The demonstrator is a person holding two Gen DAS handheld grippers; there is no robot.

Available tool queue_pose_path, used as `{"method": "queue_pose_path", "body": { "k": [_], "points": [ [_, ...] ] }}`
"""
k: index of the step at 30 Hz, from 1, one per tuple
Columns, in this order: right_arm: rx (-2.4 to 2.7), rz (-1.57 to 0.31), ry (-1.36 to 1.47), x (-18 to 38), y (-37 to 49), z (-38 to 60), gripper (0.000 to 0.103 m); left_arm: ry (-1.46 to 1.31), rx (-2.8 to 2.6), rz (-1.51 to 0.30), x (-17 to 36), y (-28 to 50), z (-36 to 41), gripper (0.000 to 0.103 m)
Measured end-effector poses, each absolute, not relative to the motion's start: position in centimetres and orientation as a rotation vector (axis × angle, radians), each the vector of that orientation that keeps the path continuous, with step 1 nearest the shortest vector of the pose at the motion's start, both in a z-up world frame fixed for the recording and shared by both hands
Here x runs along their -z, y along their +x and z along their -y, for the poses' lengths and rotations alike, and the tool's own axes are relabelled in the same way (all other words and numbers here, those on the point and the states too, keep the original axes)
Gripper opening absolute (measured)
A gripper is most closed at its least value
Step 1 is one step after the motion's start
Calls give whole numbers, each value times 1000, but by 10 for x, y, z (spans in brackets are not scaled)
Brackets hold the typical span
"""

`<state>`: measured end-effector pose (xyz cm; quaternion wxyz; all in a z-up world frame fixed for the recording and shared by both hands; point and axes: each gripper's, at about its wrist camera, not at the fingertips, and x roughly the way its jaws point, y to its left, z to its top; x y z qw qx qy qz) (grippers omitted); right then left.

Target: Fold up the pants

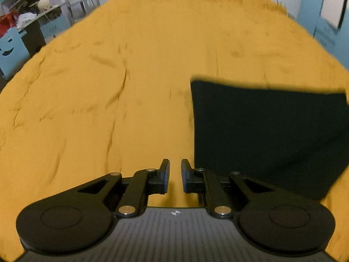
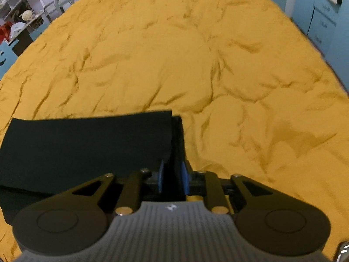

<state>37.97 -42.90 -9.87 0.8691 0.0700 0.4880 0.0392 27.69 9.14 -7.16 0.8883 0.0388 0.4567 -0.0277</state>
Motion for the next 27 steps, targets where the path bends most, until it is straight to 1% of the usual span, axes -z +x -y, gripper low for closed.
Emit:
{"method": "queue_pose_path", "body": {
  "k": [2,5,9,11,17,20,24,27],
  "points": [
    [-100,-980,138,92,379,423,14,-4,79,-909,65,297,-93,16],
    [-130,-934,82,89,381,407,6,-128,117,-875,66,332,-88,15],
    [-127,-913,52,101,391,397,2,-150,103,-898,91,375,-74,10],
    [-114,-917,55,111,396,398,0,-133,88,-920,104,382,-70,8],
    [-99,-950,92,144,406,412,0,-107,31,-960,142,405,-75,7],
    [-93,-952,90,152,409,413,0,-85,7,-975,152,406,-76,7],
    [-71,-941,94,149,408,411,0,-71,-34,-963,143,405,-85,7],
    [-29,-911,92,133,400,406,0,-110,-37,-971,129,396,-100,8]
  ]
}}
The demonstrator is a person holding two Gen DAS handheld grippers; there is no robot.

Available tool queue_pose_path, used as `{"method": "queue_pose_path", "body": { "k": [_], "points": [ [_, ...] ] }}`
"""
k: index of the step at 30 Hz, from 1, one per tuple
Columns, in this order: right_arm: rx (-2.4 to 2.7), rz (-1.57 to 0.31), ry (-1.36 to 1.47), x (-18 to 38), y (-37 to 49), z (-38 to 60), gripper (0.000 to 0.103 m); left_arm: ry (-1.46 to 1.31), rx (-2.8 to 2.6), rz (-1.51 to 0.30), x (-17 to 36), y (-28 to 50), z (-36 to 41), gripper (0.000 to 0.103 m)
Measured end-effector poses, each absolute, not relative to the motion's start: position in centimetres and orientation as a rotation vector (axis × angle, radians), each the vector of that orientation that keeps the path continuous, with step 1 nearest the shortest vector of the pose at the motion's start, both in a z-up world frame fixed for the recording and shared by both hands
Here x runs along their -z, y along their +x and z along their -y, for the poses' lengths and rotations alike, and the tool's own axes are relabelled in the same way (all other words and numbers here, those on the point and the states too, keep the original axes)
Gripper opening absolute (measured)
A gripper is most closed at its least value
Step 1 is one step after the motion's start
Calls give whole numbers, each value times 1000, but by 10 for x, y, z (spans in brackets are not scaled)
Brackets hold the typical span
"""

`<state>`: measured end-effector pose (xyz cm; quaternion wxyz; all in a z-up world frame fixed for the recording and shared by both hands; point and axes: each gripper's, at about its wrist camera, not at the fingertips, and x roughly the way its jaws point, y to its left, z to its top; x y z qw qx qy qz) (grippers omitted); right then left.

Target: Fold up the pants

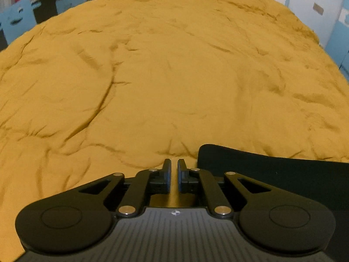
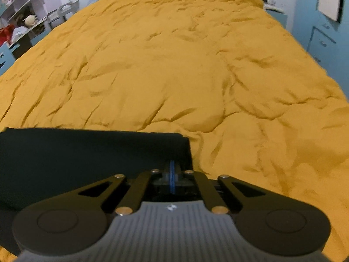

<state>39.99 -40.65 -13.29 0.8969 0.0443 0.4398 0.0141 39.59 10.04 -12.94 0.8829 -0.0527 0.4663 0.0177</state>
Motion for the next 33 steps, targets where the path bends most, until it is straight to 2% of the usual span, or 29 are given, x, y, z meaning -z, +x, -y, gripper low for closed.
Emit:
{"method": "queue_pose_path", "body": {
  "k": [1,3,5,13,17,27,30,32,33],
  "points": [
    [-28,-900,92,127,395,403,0,-122,-27,-979,124,391,-105,8],
    [-38,-877,86,116,385,392,0,-136,-1,-995,115,379,-111,17],
    [-67,-868,86,108,376,377,0,-171,30,-1015,108,370,-115,33],
    [-215,-868,87,98,347,301,0,-472,101,-1059,117,347,-145,44],
    [-257,-897,109,108,342,271,0,-676,145,-1015,129,335,-157,58],
    [-282,-940,25,143,339,238,0,-710,175,-1039,145,332,-156,63],
    [-284,-948,14,152,340,236,0,-697,188,-1052,148,335,-152,59],
    [-286,-950,14,156,341,237,0,-687,183,-1058,151,334,-149,42],
    [-286,-950,20,157,342,238,0,-694,178,-1059,152,333,-149,38]
  ]
}}
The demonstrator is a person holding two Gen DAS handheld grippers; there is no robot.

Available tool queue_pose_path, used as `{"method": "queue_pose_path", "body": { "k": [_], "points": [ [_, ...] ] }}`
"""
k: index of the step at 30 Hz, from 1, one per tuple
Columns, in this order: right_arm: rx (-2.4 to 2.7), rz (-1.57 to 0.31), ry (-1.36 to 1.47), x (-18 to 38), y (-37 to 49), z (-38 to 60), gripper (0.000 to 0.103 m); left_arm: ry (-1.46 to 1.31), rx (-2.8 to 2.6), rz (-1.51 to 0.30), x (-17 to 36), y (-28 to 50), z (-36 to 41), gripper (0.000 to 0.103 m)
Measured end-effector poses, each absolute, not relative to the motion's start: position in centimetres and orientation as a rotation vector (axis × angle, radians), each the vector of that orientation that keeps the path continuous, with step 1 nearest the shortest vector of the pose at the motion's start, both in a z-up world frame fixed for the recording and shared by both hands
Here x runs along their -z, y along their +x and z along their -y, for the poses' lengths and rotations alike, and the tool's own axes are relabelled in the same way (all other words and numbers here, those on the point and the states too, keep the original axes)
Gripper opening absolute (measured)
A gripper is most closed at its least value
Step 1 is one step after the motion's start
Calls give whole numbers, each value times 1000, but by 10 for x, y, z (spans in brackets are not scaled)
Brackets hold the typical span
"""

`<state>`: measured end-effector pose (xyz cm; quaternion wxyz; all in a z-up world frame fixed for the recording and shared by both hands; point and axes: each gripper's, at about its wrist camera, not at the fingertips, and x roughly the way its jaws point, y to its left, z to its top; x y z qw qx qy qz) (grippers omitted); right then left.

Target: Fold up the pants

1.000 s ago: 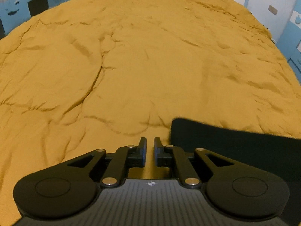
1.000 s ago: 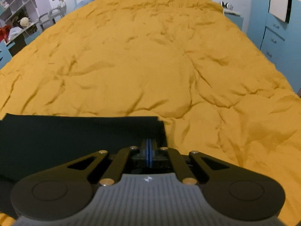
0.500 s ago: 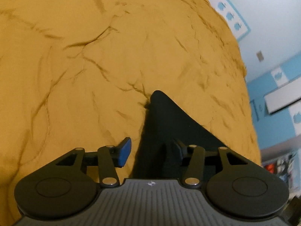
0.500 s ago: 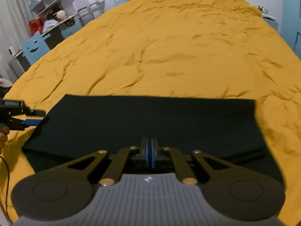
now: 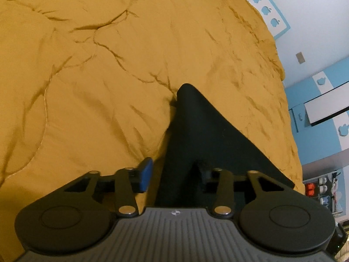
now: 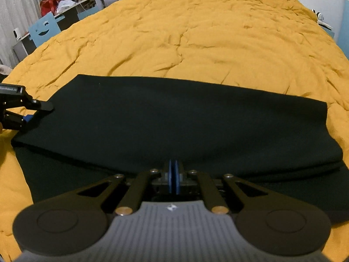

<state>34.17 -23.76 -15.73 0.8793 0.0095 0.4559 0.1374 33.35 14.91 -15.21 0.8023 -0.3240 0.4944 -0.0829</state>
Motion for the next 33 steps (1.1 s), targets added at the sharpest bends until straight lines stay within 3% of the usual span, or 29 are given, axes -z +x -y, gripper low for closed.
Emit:
{"method": "queue_pose_path", "body": {
  "k": [1,2,5,13,21,28,33],
  "points": [
    [-288,-951,26,158,343,239,0,-713,182,-1062,153,333,-149,25],
    [-290,-953,31,159,344,240,0,-730,187,-1062,152,332,-149,19],
    [-302,-952,64,155,348,247,0,-712,175,-1039,142,329,-142,10],
    [-282,-897,151,120,338,282,0,-634,178,-920,66,320,-95,8],
    [-269,-854,248,97,317,323,0,-494,198,-945,17,325,8,8],
    [-274,-829,282,91,300,343,0,-359,260,-1096,65,344,95,8],
    [-265,-844,311,101,294,352,0,-376,251,-1196,115,351,111,8]
  ]
}}
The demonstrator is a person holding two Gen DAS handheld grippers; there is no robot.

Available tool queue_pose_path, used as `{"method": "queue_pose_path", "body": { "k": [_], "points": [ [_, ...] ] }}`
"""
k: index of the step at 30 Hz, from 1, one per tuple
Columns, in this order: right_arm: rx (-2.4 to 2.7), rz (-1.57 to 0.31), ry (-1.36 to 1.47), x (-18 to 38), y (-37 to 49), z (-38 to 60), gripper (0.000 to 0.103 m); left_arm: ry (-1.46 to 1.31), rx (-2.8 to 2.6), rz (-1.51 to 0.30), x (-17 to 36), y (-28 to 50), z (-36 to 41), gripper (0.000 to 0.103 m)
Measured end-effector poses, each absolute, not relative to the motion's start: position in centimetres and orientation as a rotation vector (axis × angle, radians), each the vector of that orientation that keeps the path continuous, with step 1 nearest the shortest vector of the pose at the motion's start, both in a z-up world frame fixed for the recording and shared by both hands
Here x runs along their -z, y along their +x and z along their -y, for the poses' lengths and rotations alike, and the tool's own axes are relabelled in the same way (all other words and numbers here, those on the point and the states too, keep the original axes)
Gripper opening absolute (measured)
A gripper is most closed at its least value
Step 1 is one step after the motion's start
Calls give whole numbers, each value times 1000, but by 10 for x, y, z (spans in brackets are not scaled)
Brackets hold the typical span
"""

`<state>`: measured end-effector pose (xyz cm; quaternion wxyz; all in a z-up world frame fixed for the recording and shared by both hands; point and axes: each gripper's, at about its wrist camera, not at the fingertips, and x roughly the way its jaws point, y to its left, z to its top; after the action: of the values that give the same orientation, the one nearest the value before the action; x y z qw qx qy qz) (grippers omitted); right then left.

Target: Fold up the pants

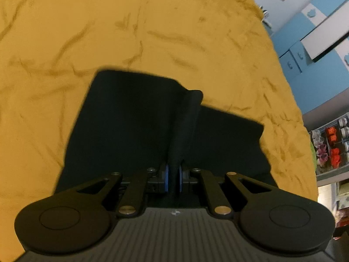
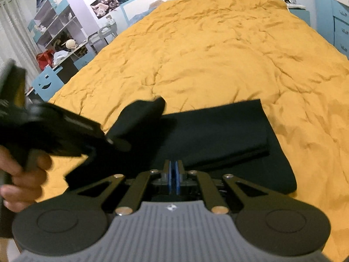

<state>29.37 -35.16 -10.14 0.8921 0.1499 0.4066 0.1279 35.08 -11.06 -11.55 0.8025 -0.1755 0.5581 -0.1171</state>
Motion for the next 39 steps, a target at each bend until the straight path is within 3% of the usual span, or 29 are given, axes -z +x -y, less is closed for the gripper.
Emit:
{"method": "queue_pose_path", "body": {
  "k": [3,8,10,16,20,27,32,39],
  "points": [
    [-276,-852,335,107,295,351,0,-405,264,-1237,130,355,107,10],
    [-297,-848,360,108,296,343,3,-524,350,-1291,131,351,97,38],
    [-296,-844,354,108,297,341,7,-566,388,-1337,136,348,93,41],
    [-301,-865,354,108,300,336,15,-651,440,-1355,134,332,72,41],
    [-338,-903,415,116,308,329,21,-573,403,-1242,110,325,55,41],
    [-314,-972,557,147,328,323,21,-451,313,-1104,88,315,25,41],
    [-318,-971,549,140,329,312,4,-488,254,-1086,91,313,1,41],
    [-404,-905,386,64,341,289,3,-493,233,-1047,86,305,-18,41]
  ]
}}
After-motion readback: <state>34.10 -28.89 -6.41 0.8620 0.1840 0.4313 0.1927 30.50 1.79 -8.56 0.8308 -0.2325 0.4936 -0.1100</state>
